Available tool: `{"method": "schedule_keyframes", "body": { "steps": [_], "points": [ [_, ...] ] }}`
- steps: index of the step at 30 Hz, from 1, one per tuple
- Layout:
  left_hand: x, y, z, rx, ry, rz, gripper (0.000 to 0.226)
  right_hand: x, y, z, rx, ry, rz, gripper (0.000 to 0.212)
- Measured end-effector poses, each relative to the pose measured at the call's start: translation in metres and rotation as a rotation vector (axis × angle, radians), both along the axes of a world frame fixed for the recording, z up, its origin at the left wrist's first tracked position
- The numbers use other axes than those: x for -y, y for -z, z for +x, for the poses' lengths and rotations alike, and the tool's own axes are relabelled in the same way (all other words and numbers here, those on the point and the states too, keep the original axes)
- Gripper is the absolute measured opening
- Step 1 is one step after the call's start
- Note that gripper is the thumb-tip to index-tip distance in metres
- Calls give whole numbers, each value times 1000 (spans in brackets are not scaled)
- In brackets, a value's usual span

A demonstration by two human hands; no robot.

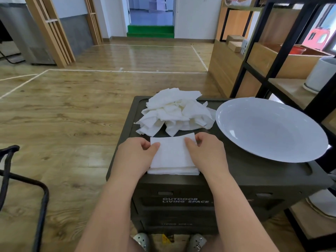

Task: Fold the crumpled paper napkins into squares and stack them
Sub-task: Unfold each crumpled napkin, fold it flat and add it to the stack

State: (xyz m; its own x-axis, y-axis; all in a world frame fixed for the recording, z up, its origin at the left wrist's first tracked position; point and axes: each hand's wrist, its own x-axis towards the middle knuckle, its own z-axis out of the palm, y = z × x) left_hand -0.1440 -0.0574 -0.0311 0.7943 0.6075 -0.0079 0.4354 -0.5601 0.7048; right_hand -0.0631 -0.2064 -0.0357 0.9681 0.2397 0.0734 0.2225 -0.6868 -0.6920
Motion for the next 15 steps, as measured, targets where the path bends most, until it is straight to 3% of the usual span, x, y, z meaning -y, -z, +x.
{"method": "schedule_keyframes", "body": {
  "steps": [15],
  "points": [
    [-6, 9, 4, -81, -18, 77, 19, 0, 6, -2, 5, 6, -173, 17]
  ]
}}
